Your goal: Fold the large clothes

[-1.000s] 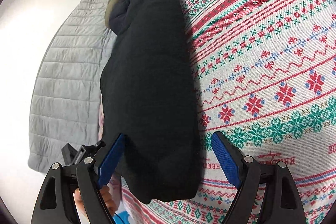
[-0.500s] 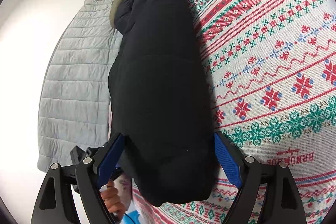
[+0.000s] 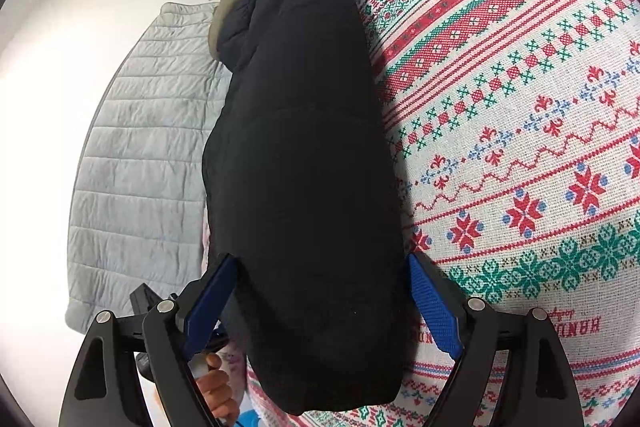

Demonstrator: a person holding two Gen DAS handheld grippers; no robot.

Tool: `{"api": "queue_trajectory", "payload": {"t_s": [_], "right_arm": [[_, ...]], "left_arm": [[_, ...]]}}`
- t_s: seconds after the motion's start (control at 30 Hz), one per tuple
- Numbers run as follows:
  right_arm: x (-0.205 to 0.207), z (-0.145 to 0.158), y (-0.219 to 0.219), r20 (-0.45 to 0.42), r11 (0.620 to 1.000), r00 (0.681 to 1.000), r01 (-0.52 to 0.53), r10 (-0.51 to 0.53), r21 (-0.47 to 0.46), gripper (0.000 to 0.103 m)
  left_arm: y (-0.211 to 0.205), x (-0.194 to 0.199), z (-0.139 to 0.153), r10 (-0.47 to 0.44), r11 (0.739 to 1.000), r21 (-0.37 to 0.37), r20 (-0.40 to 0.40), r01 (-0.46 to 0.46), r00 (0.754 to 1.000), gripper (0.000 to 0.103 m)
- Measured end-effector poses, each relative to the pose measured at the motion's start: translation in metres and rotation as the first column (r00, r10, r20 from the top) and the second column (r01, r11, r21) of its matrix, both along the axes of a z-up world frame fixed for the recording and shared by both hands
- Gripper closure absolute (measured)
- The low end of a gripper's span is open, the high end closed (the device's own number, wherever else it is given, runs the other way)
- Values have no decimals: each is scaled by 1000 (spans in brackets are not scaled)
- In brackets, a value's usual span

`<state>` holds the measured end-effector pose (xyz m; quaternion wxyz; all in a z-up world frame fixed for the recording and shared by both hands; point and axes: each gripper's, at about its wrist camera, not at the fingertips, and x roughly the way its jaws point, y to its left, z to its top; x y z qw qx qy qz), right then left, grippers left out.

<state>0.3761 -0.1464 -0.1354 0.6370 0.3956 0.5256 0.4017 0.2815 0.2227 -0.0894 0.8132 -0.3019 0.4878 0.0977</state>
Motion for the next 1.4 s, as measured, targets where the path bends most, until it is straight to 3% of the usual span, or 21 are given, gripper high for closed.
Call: {"api": "queue_trajectory", "payload": {"t_s": [0.5,0.73,0.9,1.1,1.23,1.3,1.33,1.4], "right_arm": [[-1,12,29,85,999,996,15,-11,-41,4],[3,13,34,98,999,995,12,-7,-50,4],[2,14,36,128,998,992,16,-7,-68,2],[-5,26,39,181,990,983,46,-21,-133,18],[-4,27,39,169,990,985,50,-27,-132,16],[1,17,40,122,996,992,41,-31,-79,12],[2,15,40,117,997,993,34,-26,-62,12],[2,16,41,138,997,990,28,-18,-66,14]], "left_arm": [[18,-8,-5,47,987,-155,60,-37,997,2],[18,-7,-6,71,989,-132,61,-63,996,4],[21,-10,-5,87,985,-152,73,-75,993,17],[21,-9,-7,91,986,-150,84,-77,992,14],[20,-7,-9,93,984,-161,92,-77,991,14],[20,-7,-8,95,984,-157,95,-79,991,14],[19,-7,-8,94,986,-149,98,-79,991,16],[16,-7,-5,83,989,-130,110,-68,991,30]]}}
